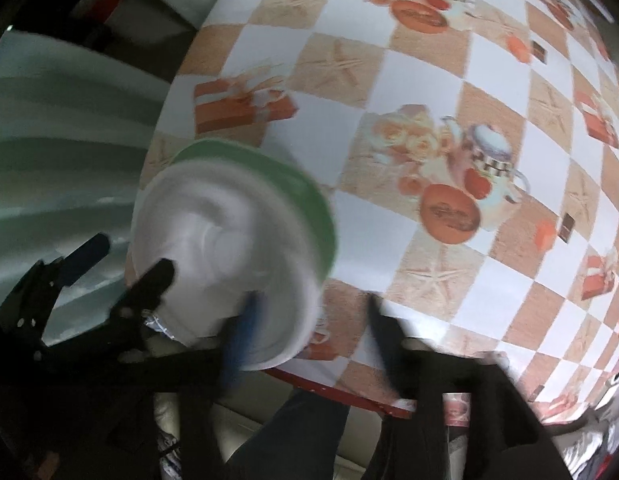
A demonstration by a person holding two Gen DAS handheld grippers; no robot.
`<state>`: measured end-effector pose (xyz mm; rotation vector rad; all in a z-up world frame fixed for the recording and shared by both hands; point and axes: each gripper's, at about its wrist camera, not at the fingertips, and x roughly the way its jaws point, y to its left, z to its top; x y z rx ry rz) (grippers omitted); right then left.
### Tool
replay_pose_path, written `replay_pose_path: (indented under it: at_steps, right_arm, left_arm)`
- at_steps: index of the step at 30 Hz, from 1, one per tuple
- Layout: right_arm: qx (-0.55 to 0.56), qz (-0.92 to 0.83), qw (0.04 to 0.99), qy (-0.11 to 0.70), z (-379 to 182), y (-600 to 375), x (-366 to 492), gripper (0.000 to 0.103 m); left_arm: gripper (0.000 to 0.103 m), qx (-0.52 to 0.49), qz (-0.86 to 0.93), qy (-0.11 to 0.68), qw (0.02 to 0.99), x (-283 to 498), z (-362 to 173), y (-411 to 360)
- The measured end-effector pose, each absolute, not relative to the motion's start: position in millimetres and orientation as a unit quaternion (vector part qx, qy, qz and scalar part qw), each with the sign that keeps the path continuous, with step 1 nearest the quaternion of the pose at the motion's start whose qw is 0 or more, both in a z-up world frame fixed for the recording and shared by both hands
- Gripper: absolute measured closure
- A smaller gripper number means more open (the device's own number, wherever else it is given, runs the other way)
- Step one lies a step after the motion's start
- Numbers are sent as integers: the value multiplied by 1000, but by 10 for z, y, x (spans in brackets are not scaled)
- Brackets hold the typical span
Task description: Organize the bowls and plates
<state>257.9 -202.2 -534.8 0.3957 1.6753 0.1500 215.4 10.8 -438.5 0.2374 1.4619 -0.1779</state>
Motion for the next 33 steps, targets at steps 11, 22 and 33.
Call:
replay_pose_path:
  at_steps: [11, 22, 33]
  right_arm:
    - [150, 78, 676, 717, -5051, -2132, 2430, 1]
    - [140, 69, 686, 711, -4869, -2161, 2338, 1]
    - [130, 62, 694, 706, -4799, -2190, 2337, 1]
  left_arm:
    - [14, 143, -72, 641, 750, 1971, -4155, 59]
    - [14, 152, -110, 649, 737, 1825, -4071, -146]
    - [14, 178, -121, 654, 725, 1719, -4041, -214]
